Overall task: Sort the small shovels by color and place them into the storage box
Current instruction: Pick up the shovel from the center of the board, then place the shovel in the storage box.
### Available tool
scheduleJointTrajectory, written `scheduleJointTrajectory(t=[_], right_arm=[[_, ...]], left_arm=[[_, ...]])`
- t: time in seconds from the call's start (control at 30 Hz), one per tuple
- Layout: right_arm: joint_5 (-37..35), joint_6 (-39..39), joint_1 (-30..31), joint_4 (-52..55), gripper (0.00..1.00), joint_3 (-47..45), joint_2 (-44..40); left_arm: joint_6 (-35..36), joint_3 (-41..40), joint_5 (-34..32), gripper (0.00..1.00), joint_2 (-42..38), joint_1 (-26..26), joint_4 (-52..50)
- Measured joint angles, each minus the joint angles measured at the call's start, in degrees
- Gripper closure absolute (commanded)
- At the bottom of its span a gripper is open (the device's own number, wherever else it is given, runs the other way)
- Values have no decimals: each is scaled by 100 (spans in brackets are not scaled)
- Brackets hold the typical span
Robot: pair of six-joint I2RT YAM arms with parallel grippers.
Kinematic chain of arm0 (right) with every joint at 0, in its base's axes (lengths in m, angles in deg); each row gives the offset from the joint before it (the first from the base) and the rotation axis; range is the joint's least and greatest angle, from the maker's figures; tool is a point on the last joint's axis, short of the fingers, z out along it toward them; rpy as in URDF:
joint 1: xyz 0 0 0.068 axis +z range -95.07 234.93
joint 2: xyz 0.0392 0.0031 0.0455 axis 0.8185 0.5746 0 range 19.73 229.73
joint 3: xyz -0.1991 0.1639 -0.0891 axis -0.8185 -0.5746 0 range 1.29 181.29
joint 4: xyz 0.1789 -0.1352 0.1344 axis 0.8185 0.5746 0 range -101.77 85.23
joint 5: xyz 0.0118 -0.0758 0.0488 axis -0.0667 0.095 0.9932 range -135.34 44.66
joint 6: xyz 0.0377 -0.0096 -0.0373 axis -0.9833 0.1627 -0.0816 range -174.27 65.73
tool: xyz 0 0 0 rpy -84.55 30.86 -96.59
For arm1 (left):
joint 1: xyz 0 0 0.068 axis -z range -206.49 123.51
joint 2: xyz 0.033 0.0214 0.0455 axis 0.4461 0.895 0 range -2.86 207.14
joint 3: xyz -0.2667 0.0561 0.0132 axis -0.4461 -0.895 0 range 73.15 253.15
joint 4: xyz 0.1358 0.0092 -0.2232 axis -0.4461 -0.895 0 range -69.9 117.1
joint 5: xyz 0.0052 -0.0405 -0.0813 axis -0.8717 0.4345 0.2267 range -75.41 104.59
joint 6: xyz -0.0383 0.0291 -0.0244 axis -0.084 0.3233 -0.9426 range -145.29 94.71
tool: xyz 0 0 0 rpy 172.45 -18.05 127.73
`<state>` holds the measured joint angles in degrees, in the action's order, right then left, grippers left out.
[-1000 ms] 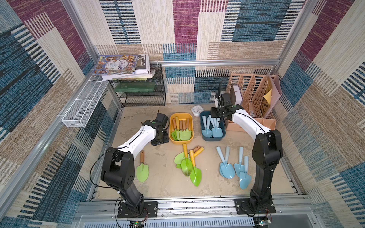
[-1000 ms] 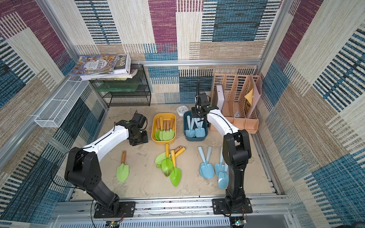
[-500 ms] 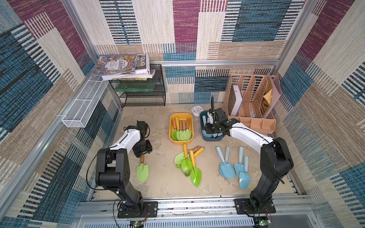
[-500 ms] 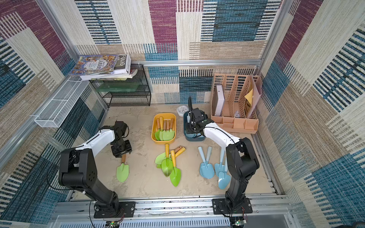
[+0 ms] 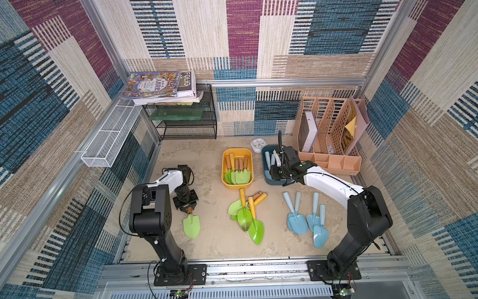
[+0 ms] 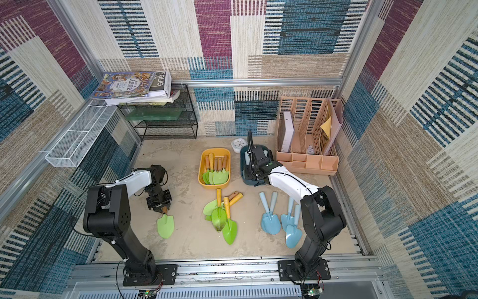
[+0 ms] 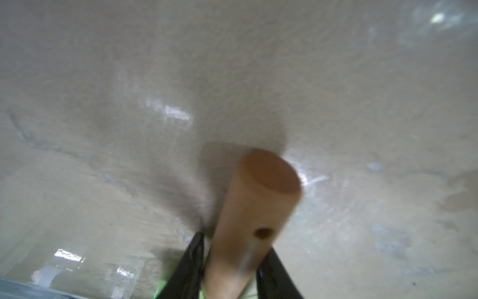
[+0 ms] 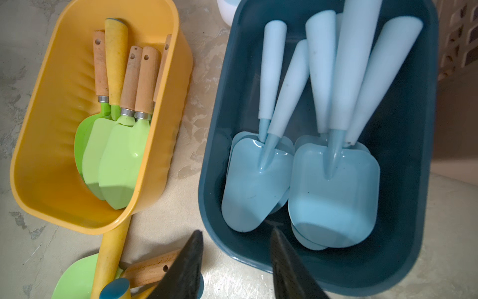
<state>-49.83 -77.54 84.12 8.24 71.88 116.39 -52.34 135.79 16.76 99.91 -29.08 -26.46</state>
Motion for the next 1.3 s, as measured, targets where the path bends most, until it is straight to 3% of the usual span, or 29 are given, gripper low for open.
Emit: scheduleJointTrajectory(t=[0.1, 0.3, 0.5, 0.7, 1.03, 1.3], right_arm=[[0, -22, 0, -17, 55, -13, -4], [4, -76, 4, -20, 56, 24, -4], [7, -114, 22, -42, 56, 85, -15], [-48, -151, 35, -11, 56, 59, -166], [-323, -232, 2, 133, 56, -319, -739], [-535, -356, -184, 407, 56, -822, -1296]], left_arm=[[-66, -28, 55, 100, -28, 13, 15], [-101, 243, 278, 100, -57, 181, -26], [-37, 1139, 413, 100, -435, 643, -177], [168, 2566, 577, 100, -422, 1255, -411], [656, 5963, 981, 100, 1572, 1853, -391], [765, 7204, 1211, 100, 2931, 2225, -396]])
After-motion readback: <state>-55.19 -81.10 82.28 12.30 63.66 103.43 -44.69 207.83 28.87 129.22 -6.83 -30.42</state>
